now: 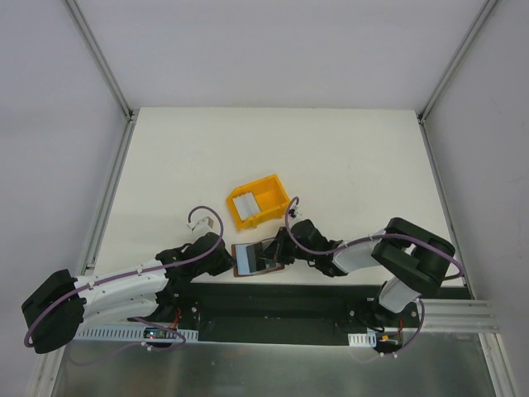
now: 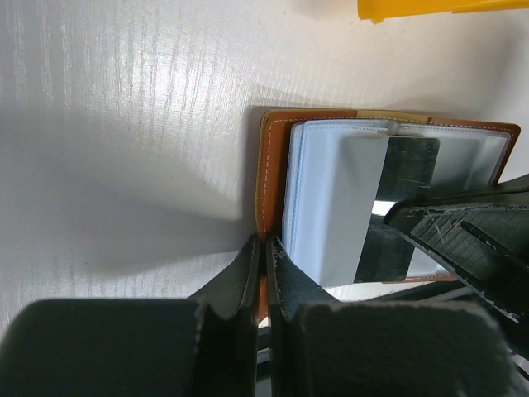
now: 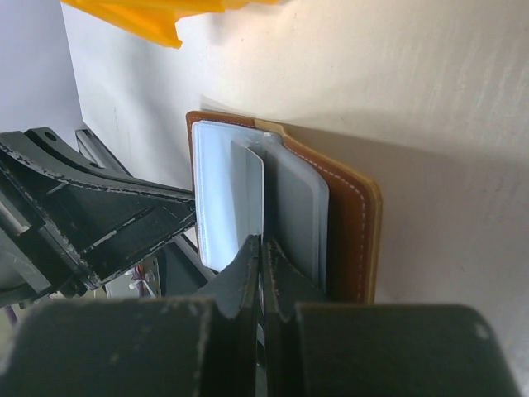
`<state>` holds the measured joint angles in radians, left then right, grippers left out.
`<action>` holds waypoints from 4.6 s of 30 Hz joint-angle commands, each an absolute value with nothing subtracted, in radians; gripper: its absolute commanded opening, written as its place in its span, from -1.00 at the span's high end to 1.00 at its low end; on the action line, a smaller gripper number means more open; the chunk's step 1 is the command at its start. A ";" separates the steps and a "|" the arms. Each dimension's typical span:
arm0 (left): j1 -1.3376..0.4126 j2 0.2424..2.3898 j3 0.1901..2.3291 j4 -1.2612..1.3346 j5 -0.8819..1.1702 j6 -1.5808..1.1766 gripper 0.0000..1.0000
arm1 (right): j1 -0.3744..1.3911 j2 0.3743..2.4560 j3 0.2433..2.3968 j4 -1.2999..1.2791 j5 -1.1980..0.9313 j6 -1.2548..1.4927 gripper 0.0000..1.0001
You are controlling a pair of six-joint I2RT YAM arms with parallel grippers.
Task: Put the credit cards into the card holder
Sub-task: Insert the credit card into the card holder, then move the storage box to the center of the board, then turn over the card slot in the card holder.
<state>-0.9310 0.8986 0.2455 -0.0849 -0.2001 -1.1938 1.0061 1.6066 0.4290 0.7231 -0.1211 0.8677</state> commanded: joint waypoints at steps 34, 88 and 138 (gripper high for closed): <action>-0.943 0.922 0.261 -0.124 -0.222 -1.154 1.00 | 1.081 1.638 0.721 0.290 -0.133 0.658 0.40; -0.942 0.891 0.348 -0.144 -0.193 -1.055 1.00 | 0.660 1.842 1.457 -0.434 0.026 0.058 -0.11; -0.943 0.856 0.377 -0.149 -0.166 -1.040 1.00 | 0.839 1.284 0.896 -0.098 -0.097 0.409 -0.11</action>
